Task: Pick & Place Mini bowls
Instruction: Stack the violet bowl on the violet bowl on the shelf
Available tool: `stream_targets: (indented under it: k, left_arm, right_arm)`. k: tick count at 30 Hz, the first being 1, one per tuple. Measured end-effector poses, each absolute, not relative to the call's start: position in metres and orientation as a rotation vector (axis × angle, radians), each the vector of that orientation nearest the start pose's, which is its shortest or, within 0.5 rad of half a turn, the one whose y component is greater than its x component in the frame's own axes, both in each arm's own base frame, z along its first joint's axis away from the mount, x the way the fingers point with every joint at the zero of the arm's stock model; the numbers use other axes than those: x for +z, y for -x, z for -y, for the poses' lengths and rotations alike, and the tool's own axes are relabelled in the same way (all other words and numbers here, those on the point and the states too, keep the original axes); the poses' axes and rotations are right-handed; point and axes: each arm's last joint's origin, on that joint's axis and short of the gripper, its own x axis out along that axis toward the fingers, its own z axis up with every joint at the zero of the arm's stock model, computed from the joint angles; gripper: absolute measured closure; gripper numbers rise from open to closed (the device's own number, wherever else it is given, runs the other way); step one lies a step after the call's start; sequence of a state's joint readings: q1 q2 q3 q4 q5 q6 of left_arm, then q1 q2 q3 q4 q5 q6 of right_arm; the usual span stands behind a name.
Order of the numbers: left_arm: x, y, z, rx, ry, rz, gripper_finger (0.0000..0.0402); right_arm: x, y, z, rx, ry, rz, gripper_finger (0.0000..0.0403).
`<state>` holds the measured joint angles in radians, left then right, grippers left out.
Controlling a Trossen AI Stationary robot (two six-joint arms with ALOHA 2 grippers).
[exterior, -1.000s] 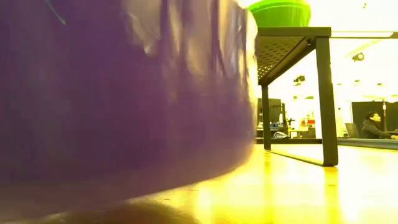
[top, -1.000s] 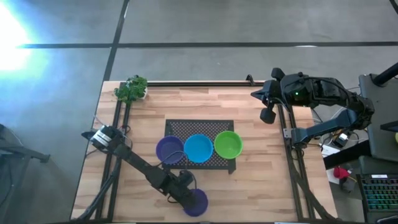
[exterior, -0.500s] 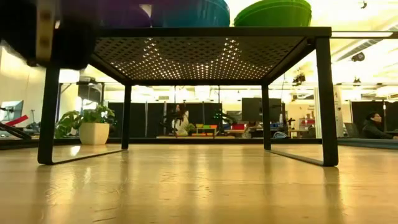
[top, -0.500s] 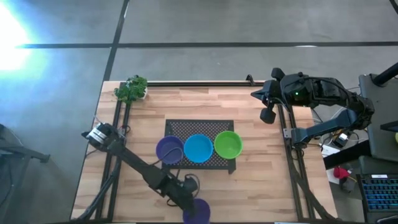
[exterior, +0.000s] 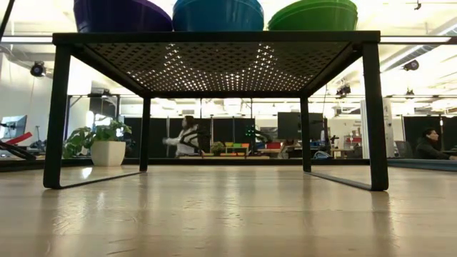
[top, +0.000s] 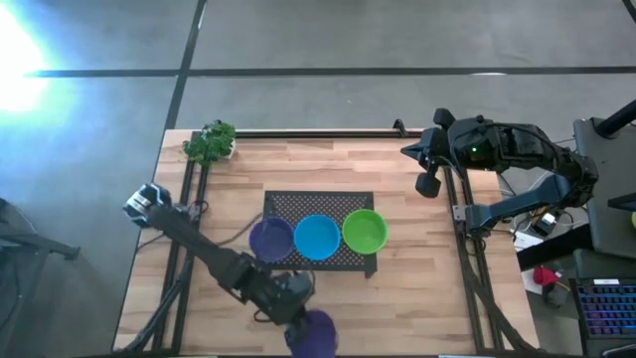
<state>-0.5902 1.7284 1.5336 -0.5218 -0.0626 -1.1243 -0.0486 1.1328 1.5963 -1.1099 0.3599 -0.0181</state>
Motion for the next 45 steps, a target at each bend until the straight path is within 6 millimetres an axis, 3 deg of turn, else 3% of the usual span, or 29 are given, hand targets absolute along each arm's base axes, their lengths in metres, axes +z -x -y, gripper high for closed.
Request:
stream_targets:
  k: [9,15,23,33,45]
  left_arm:
    - [0.368,-0.287,0.158,0.113,0.736,-0.794,0.0401]
    - [0.378,-0.267,0.109,0.316,0.723,-0.838,0.0401]
    - [0.391,-0.239,0.068,0.408,0.664,-0.902,0.0401]
    - [0.384,-0.22,0.043,0.599,0.624,-1.04,0.0401]
    - [0.369,-0.224,0.041,0.615,0.633,-1.129,0.0401]
  right_arm:
    - [0.449,-0.176,0.019,-0.388,0.118,-0.647,0.0394]
    - [0.449,-0.176,0.019,-0.388,0.119,-0.647,0.0394]
    - [0.449,-0.176,0.019,-0.387,0.12,-0.648,0.0394]
    - [0.449,-0.176,0.019,-0.384,0.129,-0.649,0.0394]
    - [0.449,-0.176,0.019,-0.381,0.137,-0.651,0.0394]
